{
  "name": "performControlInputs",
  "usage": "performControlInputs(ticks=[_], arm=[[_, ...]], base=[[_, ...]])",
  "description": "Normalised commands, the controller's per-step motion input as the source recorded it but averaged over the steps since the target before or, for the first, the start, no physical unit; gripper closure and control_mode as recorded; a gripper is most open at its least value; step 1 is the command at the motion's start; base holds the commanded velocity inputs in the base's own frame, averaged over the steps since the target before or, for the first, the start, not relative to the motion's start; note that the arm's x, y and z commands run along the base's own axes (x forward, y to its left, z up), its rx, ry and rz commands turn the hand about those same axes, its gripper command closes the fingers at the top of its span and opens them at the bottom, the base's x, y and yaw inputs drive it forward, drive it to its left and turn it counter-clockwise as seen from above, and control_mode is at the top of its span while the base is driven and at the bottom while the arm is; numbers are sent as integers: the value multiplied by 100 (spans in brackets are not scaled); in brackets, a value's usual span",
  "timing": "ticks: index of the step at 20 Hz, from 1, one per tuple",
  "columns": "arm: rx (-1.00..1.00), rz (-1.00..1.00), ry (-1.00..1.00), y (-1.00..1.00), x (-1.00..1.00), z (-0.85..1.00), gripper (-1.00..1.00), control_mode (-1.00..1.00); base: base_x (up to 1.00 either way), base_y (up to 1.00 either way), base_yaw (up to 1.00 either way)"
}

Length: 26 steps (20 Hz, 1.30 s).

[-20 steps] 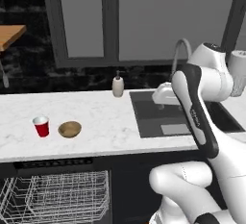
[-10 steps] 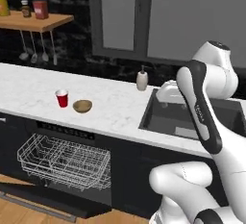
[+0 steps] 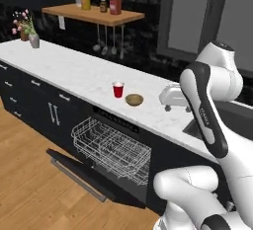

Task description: Pick up the cup and bowl from the counter, place them in the dishwasher, and close the dishwasher door.

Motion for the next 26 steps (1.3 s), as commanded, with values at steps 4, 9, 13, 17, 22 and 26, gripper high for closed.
performControlInputs(ticks=[4,9,13,17,22,26], arm=[[0,0,0,0,0,0,-100,100],[0,0,0,0,0,0,-100,100],[0,0,0,0,0,0,-100,100],[0,0,0,0,0,0,-100,100],[0,0,0,0,0,0,-100,100],[0,0,0,0,0,0,-100,100]], base=[[47,0,47],[83,0,29],[63,-29,21],[2,-77,14],[-11,-45,16],[13,-3,17]])
